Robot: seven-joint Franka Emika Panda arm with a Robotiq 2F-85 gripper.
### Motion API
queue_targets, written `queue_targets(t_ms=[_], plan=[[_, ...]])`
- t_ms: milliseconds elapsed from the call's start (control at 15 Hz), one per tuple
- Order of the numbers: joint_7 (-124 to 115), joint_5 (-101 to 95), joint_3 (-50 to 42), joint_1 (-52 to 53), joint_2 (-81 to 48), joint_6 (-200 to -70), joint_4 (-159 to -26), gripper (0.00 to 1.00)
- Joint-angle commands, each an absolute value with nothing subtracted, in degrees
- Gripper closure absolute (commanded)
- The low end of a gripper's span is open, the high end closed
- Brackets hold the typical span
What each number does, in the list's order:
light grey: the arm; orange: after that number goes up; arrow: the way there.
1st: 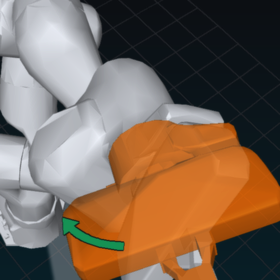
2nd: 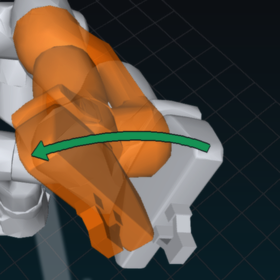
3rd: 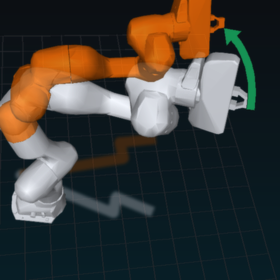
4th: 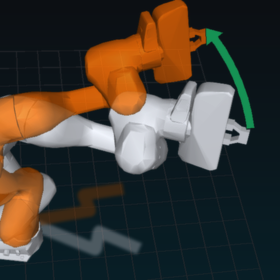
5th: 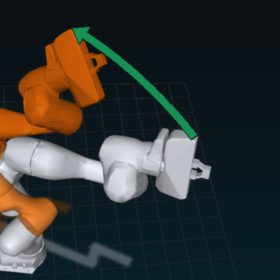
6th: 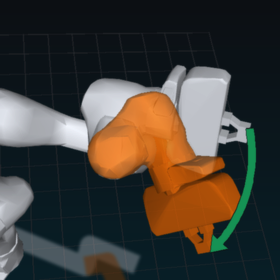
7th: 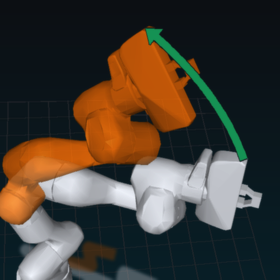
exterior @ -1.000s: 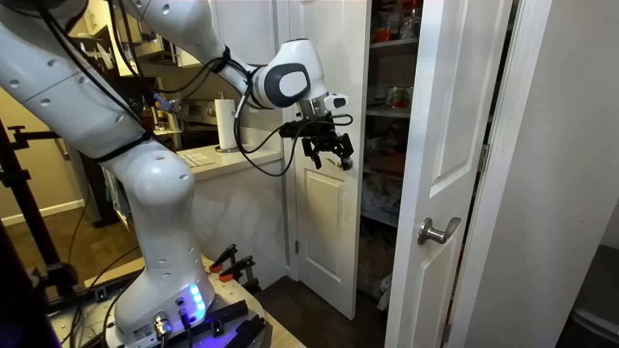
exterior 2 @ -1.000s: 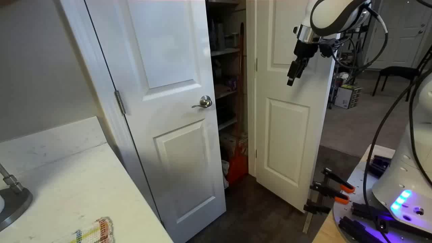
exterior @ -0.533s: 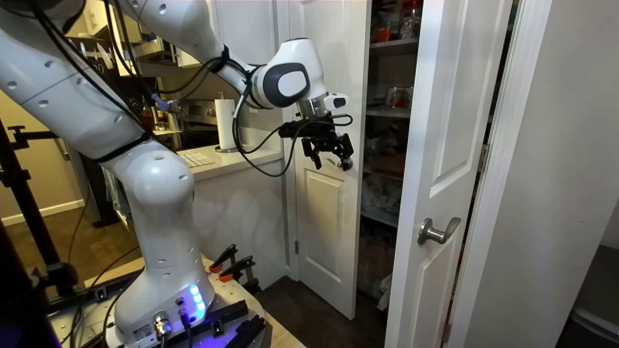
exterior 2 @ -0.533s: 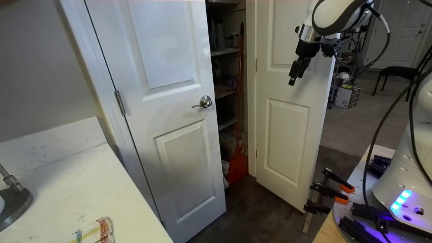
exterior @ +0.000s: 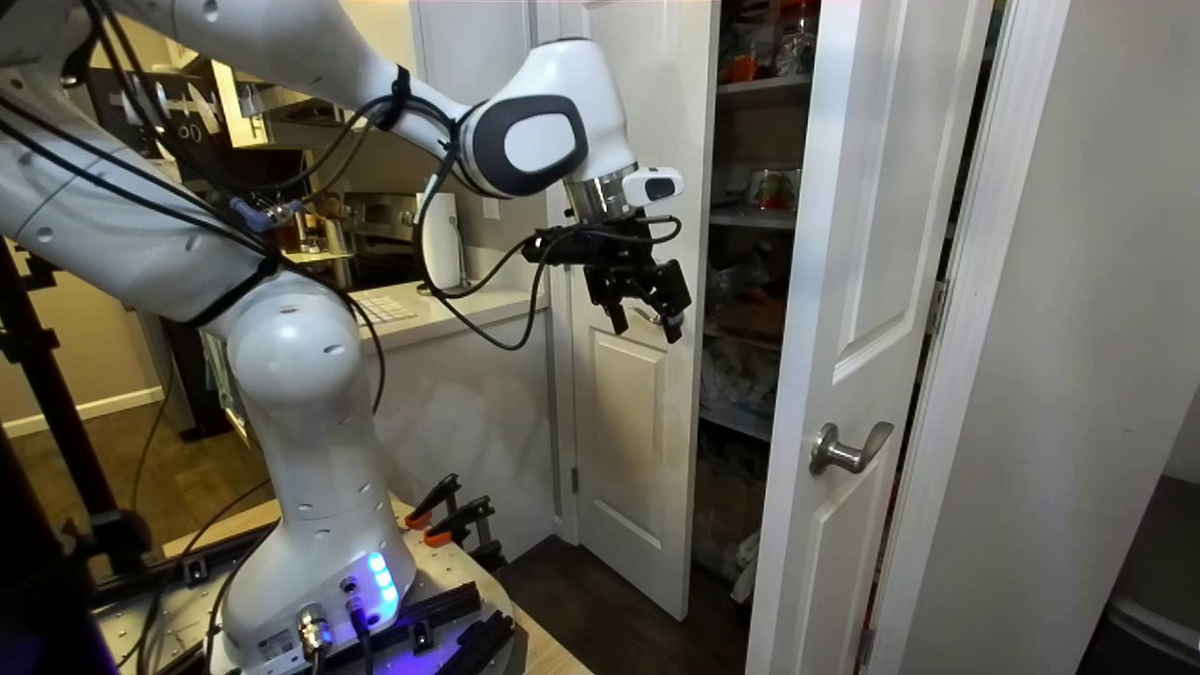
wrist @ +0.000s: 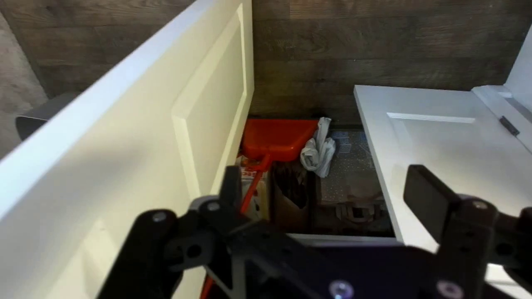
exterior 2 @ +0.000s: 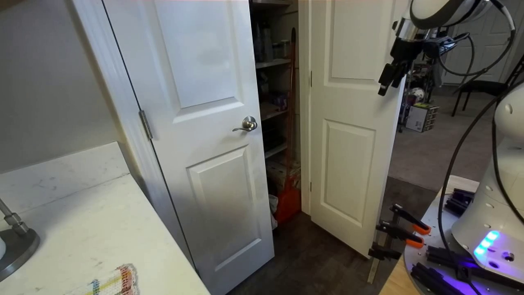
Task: Close the door on the right
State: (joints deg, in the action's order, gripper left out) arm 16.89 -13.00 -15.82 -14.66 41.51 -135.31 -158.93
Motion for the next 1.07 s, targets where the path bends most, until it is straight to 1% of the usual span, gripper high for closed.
queue_targets(t_ms=[0, 267, 333, 733, 1000], plan=[[17.6, -17.8, -16.0, -20.4, 47.1, -132.7, -159.4, 0.00], [17.6, -22.1, -17.1, -24.1, 49.6, -133.6, -159.1, 0.00], [16.9, -22.1, -16.1, -24.4, 52.1, -131.9, -159.3, 0.00], [15.2, -23.4, -17.0, -27.1, 56.0, -135.4, -159.5, 0.00], [15.3, -22.9, -18.4, -27.4, 54.6, -138.1, -156.1, 0.00]])
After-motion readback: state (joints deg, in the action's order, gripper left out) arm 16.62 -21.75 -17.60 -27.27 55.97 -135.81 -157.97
